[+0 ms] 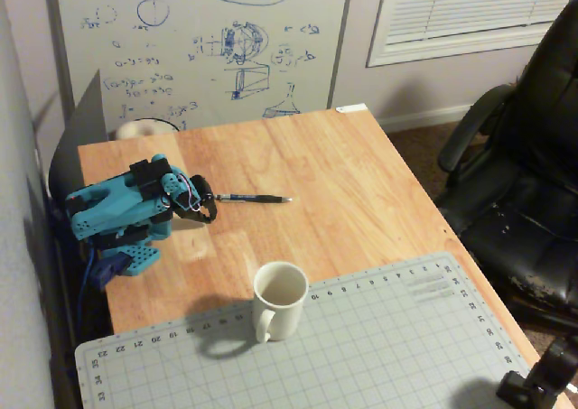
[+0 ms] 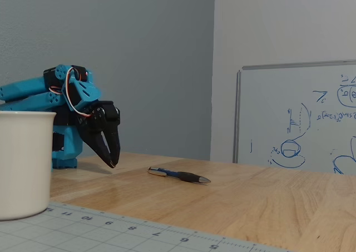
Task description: Touch the pen.
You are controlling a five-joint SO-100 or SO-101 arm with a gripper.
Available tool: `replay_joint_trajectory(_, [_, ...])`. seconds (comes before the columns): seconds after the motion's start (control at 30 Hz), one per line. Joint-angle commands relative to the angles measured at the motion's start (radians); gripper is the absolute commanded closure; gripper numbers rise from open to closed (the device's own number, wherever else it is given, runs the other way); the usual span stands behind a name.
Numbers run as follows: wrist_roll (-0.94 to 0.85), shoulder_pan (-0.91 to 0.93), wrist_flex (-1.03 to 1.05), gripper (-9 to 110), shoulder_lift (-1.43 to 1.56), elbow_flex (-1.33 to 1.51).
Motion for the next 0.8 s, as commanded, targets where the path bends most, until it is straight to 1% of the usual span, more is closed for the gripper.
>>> replay_joint_trajectory(0.0, [0.000, 0.006, 0.000, 101, 0.031, -0.012])
replay_joint_trajectory(0.2, [-0.008, 0.006, -0.025, 101, 0.035, -0.038])
replay_joint_trajectory(0.3, [-0.005, 0.003, -0.091, 101, 0.012, -0.115])
replay_joint_trajectory(0.37, [-0.012, -0.005, -0.130, 101, -0.058, -0.156])
replay_joint_trajectory(0.47, [-0.044, -0.035, -0.179, 101, -0.279, -0.273])
replay_joint_trajectory(0.77, [-0.052, -0.041, -0.327, 101, -1.086, -0.844])
